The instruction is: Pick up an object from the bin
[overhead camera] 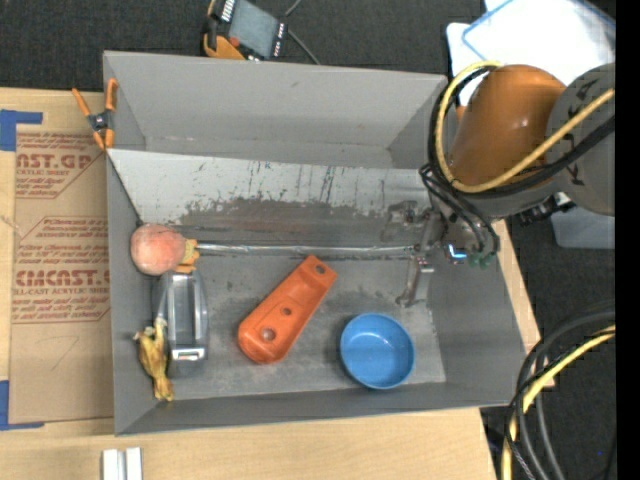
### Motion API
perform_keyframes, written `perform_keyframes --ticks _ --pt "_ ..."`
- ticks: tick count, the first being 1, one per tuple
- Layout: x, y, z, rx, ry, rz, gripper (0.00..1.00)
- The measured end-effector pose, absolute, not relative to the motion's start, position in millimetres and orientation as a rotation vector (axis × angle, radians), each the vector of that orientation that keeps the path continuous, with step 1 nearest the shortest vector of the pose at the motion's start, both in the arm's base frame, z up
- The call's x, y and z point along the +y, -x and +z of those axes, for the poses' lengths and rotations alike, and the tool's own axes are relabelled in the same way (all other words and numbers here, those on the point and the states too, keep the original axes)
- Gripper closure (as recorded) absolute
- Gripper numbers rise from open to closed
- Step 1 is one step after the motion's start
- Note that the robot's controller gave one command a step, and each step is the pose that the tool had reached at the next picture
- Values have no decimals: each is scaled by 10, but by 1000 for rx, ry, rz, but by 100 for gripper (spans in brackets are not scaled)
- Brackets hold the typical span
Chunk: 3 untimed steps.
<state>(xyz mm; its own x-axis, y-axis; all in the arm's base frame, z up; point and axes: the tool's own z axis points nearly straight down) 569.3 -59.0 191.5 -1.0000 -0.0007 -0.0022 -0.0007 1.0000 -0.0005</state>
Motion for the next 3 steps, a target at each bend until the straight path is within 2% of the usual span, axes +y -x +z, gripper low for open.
perform_keyframes --ticks 1,2,3 --pt "-359 -5016 670 3147 12 0 0" --pt "-272 -4951 1371 3101 383 -6 0" --pt "-326 -4962 767 3154 60 3 0"
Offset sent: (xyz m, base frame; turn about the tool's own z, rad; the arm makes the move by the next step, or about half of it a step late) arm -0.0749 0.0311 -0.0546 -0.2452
